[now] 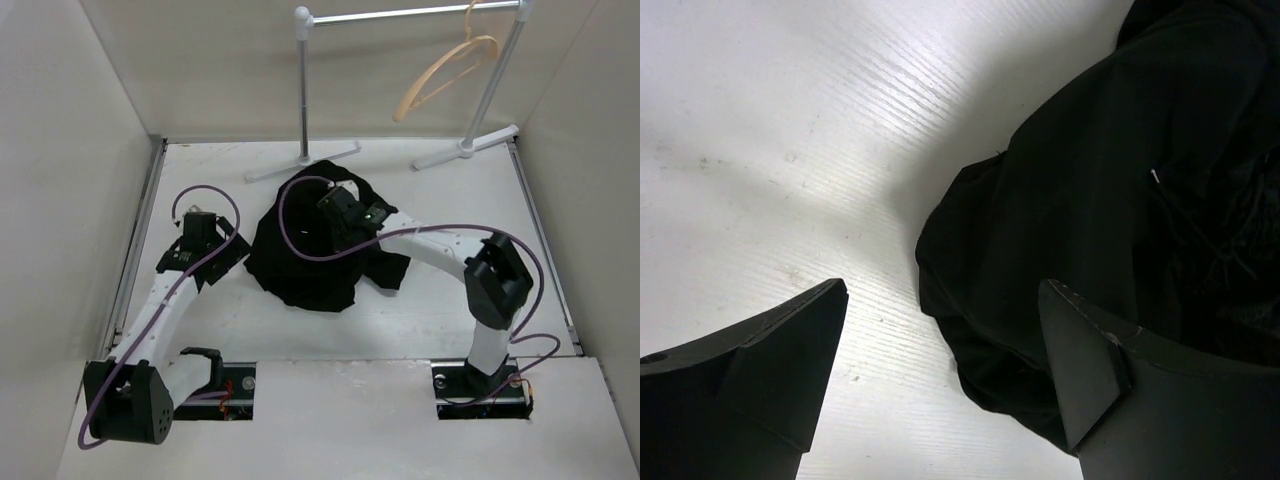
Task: Place the trousers on the hanger
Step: Flatten out the trousers at the center of the board.
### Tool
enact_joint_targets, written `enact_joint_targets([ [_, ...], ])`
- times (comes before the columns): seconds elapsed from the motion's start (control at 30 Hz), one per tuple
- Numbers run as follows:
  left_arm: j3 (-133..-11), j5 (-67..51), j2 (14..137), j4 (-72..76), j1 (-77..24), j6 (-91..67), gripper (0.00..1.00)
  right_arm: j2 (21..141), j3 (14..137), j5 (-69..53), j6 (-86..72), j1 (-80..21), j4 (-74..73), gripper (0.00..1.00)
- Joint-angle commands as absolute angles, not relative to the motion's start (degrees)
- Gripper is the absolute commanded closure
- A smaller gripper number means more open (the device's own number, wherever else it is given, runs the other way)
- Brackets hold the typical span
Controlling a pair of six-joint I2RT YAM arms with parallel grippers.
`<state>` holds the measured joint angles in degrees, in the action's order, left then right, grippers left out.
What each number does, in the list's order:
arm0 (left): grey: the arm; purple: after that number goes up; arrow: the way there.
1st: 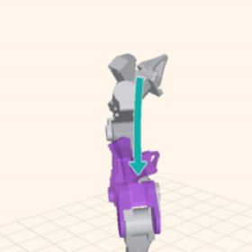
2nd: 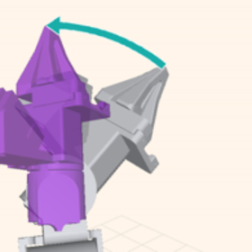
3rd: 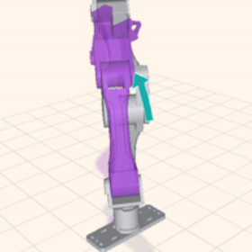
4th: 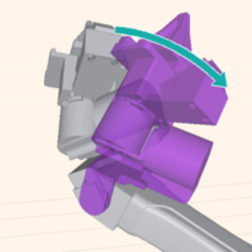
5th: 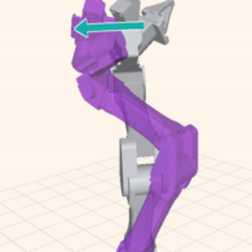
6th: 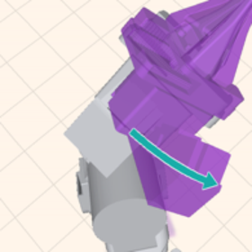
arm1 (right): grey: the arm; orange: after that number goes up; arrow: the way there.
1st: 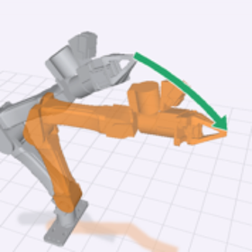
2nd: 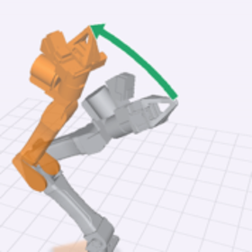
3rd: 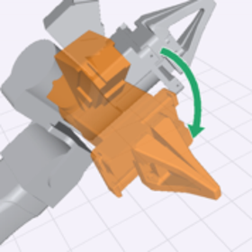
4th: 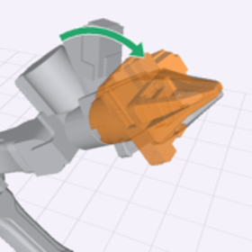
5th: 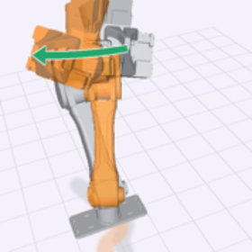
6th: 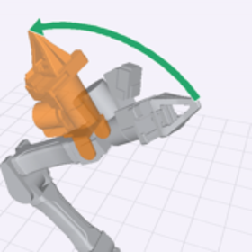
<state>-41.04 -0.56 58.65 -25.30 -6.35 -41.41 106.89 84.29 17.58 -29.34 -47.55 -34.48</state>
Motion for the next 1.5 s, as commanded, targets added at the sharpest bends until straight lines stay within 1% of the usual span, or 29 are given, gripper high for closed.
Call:
enact_joint_targets([
  [0.0, -43.85, 0.52, 60.9, -23.21, -6.81, -40.52, 0.24, 95.14, 80.27, 22.84, -30.5, -45.93, -35.95, 0.96],
  [0.07, -45.61, 1.31, 62.4, -22.94, -7.16, -39.99, 0.24, 86.17, 74.64, 24.69, -31.28, -44.44, -36.03, 0.96],
  [0.1, -46.4, 1.58, 63.1, -22.59, -7.25, -39.73, 0.24, 79.35, 70.27, 25.83, -32.68, -42.95, -36.91, 0.96],
  [0.17, -48.15, 1.76, 65.03, -21.72, -7.69, -39.46, 0.24, 69.39, 63.4, 26.19, -36.19, -40.05, -39.45, 0.97],
  [0.27, -51.4, 1.5, 69.07, -20.22, -8.74, -39.38, 0.24, 52.61, 51.72, 24.27, -44.45, -33.73, -46.56, 0.98],
  [0.37, -55.09, 0.97, 74.51, -18.29, -11.89, -39.64, 0.22, 42.66, 45.98, 21.8, -49.47, -29.06, -51.66, 0.99],
  [0.5, -61.42, -0.17, 84.44, -15.21, -18.13, -39.99, 0.21, 39.29, 45.35, 22.59, -50.62, -24.14, -54.58, 1.0],
  [0.67, -70.03, -4.82, 98.32, -12.66, -24.64, -40.87, 0.2, 38.68, 44.74, 20.22, -47.29, -20.88, -52.65, 0.99],
  [0.8, -73.47, -7.55, 105.02, -9.86, -27.9, -45.16, 0.2, 38.05, 44.21, 18.2, -46.93, -21.83, -50.63, 0.98],
  [0.97, -74.53, -8.97, 108.63, -5.02, -30.45, -51.41, 0.21, 38.5, 43.86, 17.75, -47.28, -26.58, -49.4, 0.97],
  [1.03, -74.53, -8.88, 109.95, -3.26, -30.89, -53.52, 0.31, 38.41, 43.33, 17.58, -47.37, -27.9, -48.17, 0.97],
  [1.07, -74.36, -8.96, 110.56, -1.77, -31.15, -55.0, 0.46, 38.32, 42.98, 17.4, -47.55, -28.43, -47.47, 0.96],
  [1.13, -74.18, -8.79, 110.83, 0.51, -31.51, -57.03, 0.71, 38.76, 42.72, 16.97, -47.55, -28.87, -46.32, 0.96],
  [1.2, -73.92, -7.57, 109.52, 1.93, -31.77, -58.0, 0.89, 39.55, 42.98, 16.79, -47.2, -29.05, -45.44, 0.96],
  [1.23, -73.74, -6.25, 108.21, 1.67, -31.34, -58.09, 0.94, 39.9, 43.33, 16.79, -47.11, -29.05, -45.0, 0.96],
  [1.3, -72.69, -3.0, 103.12, 0.36, -29.32, -58.01, 0.99, 40.69, 44.55, 16.44, -46.5, -29.22, -43.78, 0.96],
  [1.4, -72.94, -2.02, 92.76, -3.68, -21.96, -56.87, 1.0, 41.75, 47.36, 15.82, -45.09, -29.31, -42.11, 0.96],
  [1.47, -76.18, -1.41, 85.99, -7.28, -16.77, -54.94, 1.0, 42.19, 49.73, 15.3, -44.3, -29.31, -41.05, 0.96],
])
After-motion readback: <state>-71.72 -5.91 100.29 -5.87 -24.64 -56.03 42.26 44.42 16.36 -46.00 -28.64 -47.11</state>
